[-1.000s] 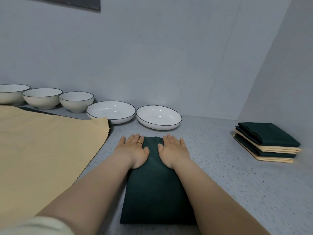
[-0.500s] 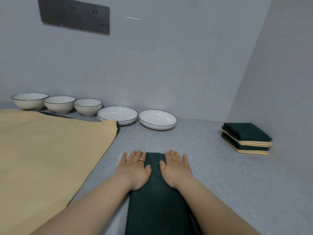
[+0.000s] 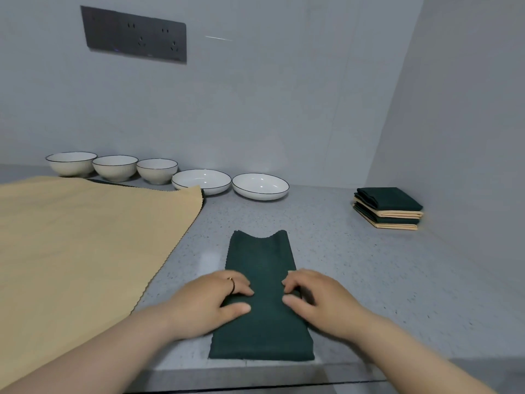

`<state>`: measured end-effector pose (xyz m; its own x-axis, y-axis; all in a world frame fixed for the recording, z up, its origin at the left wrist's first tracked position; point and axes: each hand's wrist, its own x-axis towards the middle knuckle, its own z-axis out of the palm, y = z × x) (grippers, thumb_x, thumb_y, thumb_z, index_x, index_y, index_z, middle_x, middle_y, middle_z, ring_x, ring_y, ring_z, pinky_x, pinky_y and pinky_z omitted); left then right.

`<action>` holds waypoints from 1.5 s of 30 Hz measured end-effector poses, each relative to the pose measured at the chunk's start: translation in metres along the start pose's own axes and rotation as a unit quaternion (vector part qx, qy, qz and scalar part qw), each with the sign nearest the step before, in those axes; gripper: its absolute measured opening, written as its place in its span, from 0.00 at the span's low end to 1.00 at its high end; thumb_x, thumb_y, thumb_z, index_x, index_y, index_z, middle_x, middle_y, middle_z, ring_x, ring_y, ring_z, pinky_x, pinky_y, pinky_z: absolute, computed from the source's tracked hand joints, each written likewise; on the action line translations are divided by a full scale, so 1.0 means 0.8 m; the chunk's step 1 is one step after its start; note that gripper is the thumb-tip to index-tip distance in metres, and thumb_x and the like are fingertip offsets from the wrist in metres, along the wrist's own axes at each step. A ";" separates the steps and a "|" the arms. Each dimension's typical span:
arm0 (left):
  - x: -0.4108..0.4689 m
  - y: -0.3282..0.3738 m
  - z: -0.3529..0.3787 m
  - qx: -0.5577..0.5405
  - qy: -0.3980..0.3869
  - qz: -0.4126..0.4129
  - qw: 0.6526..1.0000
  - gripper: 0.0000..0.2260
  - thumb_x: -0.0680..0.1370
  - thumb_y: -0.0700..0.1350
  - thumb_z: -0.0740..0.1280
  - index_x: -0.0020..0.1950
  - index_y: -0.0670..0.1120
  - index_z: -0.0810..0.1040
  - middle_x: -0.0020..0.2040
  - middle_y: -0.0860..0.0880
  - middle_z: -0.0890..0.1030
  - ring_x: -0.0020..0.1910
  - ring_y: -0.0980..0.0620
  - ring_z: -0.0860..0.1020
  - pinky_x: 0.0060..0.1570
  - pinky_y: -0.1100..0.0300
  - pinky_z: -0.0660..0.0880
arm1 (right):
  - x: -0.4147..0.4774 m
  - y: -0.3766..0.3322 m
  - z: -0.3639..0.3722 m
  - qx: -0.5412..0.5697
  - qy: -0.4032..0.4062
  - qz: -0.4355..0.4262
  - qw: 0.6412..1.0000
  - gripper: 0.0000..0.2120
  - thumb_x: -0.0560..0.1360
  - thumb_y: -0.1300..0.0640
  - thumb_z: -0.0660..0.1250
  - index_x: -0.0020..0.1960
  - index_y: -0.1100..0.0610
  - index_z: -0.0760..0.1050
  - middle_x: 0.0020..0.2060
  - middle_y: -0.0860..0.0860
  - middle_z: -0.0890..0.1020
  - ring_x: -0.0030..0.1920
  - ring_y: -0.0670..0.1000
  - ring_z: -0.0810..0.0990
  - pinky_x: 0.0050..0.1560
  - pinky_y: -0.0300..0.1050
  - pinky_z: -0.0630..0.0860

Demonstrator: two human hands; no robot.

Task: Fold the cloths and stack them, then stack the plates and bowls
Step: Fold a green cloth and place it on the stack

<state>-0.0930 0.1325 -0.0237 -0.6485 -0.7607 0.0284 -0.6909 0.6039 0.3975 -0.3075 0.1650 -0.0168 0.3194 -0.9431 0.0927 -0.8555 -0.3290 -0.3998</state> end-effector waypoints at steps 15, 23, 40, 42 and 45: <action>-0.041 0.009 0.001 0.002 -0.074 -0.015 0.997 0.60 0.44 0.83 0.36 0.73 0.60 0.54 0.65 0.70 0.45 0.66 0.72 0.45 0.66 0.73 0.43 | -0.055 0.004 0.022 -0.090 -0.040 -0.057 0.994 0.50 0.56 0.25 0.60 0.73 0.48 0.58 0.73 0.40 0.56 0.70 0.34 0.51 0.66 0.24 0.43; -0.053 -0.009 0.007 -0.033 -0.108 0.020 0.993 0.48 0.43 0.82 0.56 0.61 0.75 0.46 0.63 0.78 0.42 0.66 0.78 0.44 0.67 0.75 0.44 | -0.036 0.019 0.035 0.019 0.144 -0.083 0.986 0.11 0.65 0.56 0.63 0.47 0.51 0.77 0.47 0.48 0.83 0.54 0.45 0.71 0.55 0.28 0.67; 0.018 -0.003 0.004 -0.255 0.180 -0.178 0.933 0.04 0.76 0.45 0.66 0.42 0.54 0.76 0.45 0.40 0.83 0.41 0.50 0.79 0.41 0.64 0.72 | 0.038 0.004 0.009 0.229 0.145 0.252 0.929 0.19 0.75 0.55 0.63 0.29 0.55 0.60 0.27 0.52 0.66 0.29 0.52 0.66 0.33 0.44 0.64; 0.028 -0.003 0.004 -0.251 0.191 -0.201 0.927 0.04 0.76 0.45 0.66 0.50 0.50 0.77 0.42 0.43 0.83 0.41 0.50 0.79 0.42 0.61 0.73 | 0.044 0.004 0.008 0.229 0.138 0.269 0.925 0.14 0.74 0.56 0.64 0.33 0.56 0.64 0.30 0.53 0.70 0.25 0.51 0.67 0.28 0.43 0.65; 0.036 -0.003 0.005 -0.198 0.195 -0.219 0.935 0.17 0.76 0.47 0.66 0.64 0.50 0.71 0.32 0.52 0.75 0.33 0.56 0.74 0.34 0.63 0.68 | 0.050 0.007 0.008 0.220 0.124 0.278 0.927 0.14 0.74 0.57 0.64 0.33 0.56 0.64 0.30 0.54 0.70 0.24 0.49 0.66 0.25 0.40 0.63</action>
<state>-0.1113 0.1097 -0.0273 -0.1115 -0.9900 0.0860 -0.6406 0.1378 0.7554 -0.2970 0.1260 -0.0214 -0.2709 -0.9611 -0.0537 -0.5940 0.2108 -0.7763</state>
